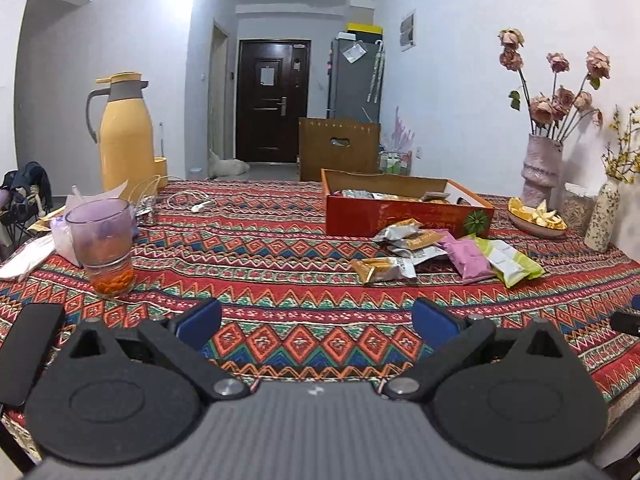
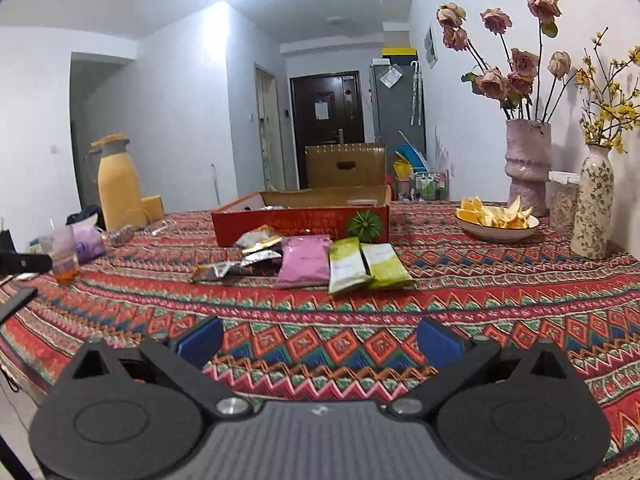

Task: Organize snacks
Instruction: 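Withdraw both empty tools from the box back over the snack pile, then grasp another pumpkin-seed cracker packet with the left tool while the right grasps a pink packet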

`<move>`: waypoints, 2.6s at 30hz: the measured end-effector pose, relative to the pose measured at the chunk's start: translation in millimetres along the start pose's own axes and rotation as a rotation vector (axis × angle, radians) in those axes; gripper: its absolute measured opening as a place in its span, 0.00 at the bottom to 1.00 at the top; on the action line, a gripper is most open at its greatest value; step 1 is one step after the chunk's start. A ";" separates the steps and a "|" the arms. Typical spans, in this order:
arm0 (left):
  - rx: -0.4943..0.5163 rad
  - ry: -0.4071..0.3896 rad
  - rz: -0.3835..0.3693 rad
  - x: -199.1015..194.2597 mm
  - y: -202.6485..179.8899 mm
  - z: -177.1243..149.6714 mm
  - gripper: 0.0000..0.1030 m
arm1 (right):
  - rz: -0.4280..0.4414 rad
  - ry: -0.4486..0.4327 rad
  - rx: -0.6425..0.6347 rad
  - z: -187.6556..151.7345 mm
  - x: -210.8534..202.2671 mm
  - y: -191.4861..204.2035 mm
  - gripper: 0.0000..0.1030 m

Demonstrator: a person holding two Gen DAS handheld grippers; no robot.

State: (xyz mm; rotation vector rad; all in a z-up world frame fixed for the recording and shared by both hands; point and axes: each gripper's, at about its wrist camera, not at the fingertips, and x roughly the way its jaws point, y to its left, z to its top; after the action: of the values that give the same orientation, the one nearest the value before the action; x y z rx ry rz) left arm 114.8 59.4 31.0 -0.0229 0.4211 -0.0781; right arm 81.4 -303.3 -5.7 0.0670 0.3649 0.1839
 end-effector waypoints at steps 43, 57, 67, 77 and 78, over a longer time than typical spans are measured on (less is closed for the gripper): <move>0.382 0.316 -0.307 292.8 -57.3 47.4 0.98 | 0.091 0.219 -0.035 76.4 265.2 16.0 0.68; 0.222 0.400 -0.307 269.8 -75.3 54.1 0.81 | 0.132 0.226 -0.049 65.9 257.8 19.4 0.60; 0.176 0.429 -0.297 251.7 -68.5 45.7 0.62 | 0.150 0.261 -0.049 63.5 237.7 24.3 0.58; -0.104 0.367 -0.250 115.9 -46.7 3.4 0.61 | 0.148 0.236 0.019 20.4 114.6 35.4 0.58; -0.140 0.373 -0.266 105.9 -42.5 -1.0 0.61 | 0.139 0.239 0.000 15.4 104.3 39.1 0.58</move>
State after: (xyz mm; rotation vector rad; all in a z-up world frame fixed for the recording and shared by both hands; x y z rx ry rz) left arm 207.7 8.5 -11.4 -0.2052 0.7949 -0.3182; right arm 176.1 -245.5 -23.9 0.0708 0.5992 0.3306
